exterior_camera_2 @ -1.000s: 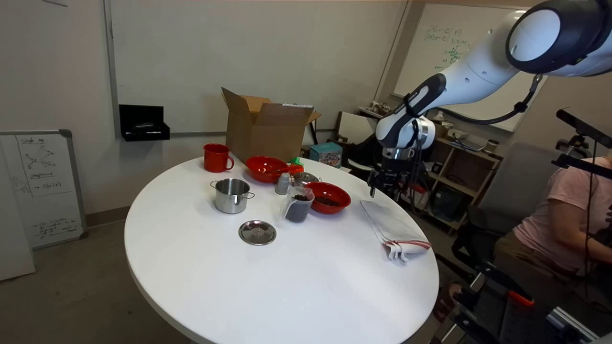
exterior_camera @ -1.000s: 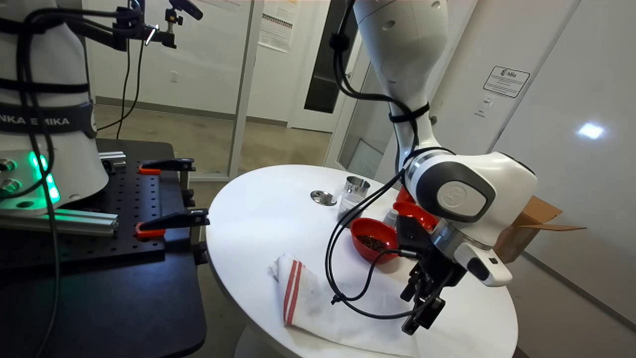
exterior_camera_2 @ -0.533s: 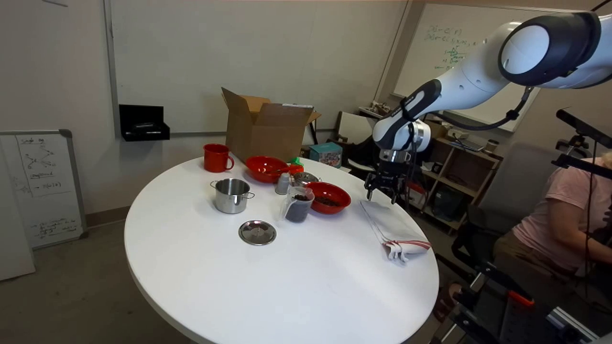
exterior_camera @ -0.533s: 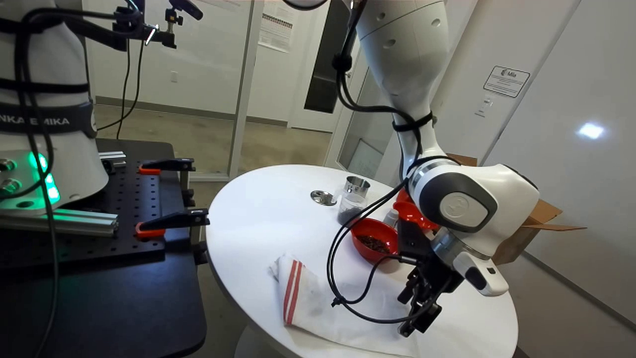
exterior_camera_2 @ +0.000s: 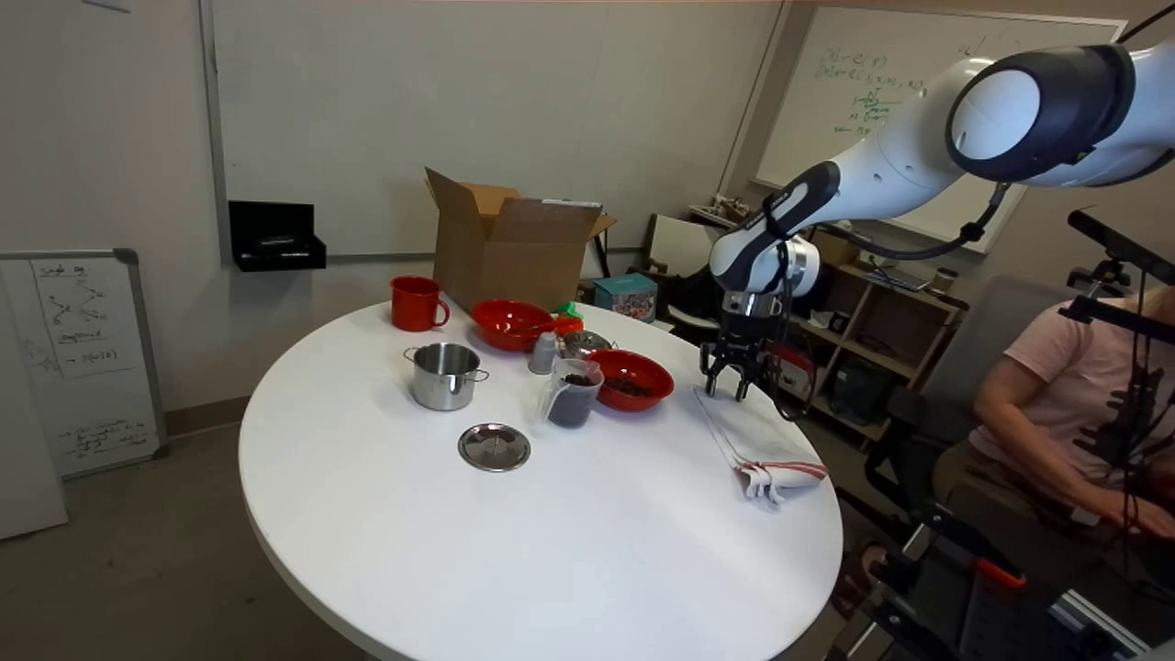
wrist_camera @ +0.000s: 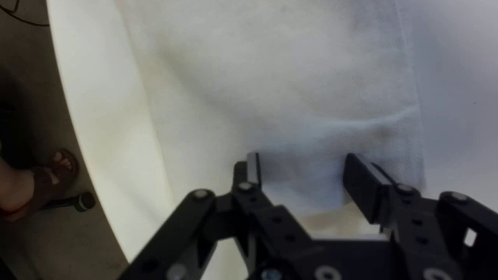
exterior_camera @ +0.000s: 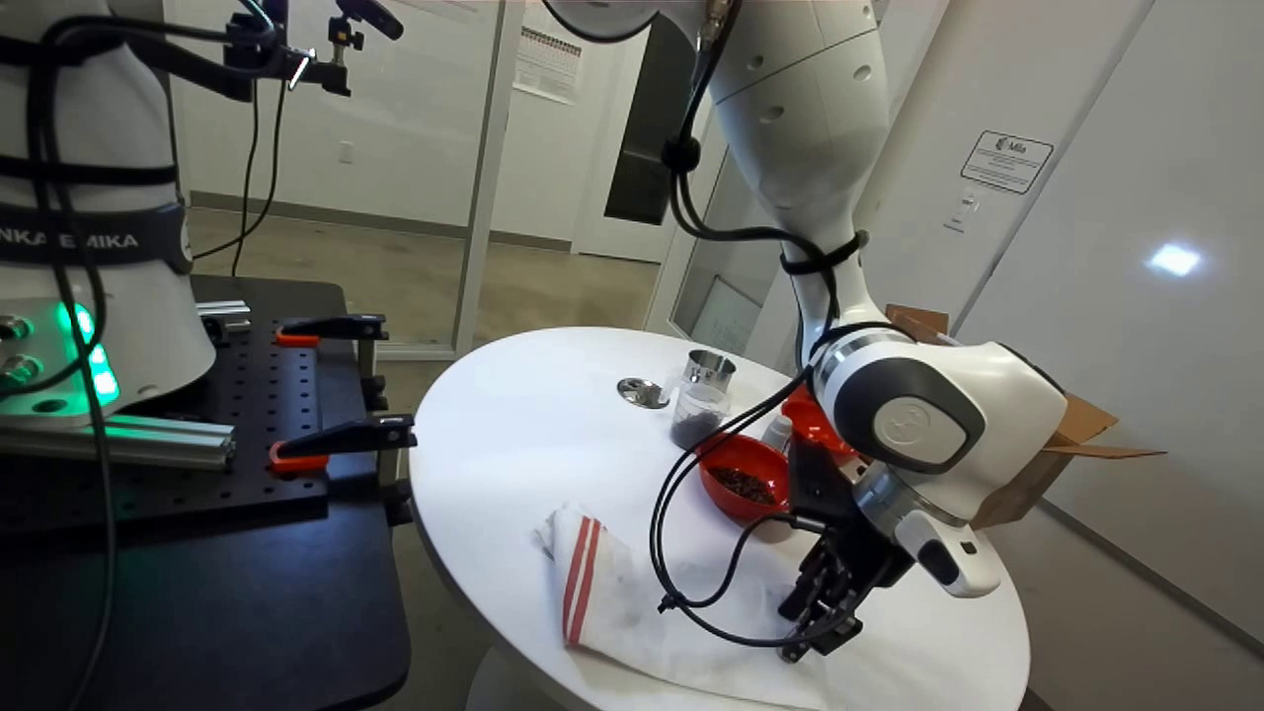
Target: Fold the white towel once
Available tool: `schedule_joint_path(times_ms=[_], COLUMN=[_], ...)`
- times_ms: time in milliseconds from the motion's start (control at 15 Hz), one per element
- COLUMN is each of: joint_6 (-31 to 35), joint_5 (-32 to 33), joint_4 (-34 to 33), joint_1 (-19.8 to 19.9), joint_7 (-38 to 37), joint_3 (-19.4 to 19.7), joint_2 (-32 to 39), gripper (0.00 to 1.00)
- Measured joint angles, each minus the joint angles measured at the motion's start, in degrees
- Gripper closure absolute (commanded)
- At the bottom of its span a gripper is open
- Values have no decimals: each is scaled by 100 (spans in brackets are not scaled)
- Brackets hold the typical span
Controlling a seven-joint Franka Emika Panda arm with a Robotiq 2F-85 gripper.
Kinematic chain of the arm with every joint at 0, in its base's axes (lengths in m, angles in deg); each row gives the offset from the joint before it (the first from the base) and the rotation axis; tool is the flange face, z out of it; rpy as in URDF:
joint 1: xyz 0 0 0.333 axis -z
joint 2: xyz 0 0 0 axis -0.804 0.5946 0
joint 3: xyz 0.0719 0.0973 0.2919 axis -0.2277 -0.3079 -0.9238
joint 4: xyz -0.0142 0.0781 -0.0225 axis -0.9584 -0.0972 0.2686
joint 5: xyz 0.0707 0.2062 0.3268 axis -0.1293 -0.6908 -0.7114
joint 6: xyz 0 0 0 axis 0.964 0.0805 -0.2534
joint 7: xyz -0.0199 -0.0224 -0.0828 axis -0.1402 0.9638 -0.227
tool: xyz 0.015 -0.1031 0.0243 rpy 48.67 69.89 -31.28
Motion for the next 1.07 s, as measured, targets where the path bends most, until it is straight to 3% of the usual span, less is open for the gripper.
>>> schedule_joint_path(times_ms=[267,1067], joint_6=[-68,-48], joint_5=[0,-24], joint_4=[-97,-113], joint_1=[2,34], joint_7=[43,133], joint_3=[-14,-35], joint_2=[10,-194], gripper=[100,100])
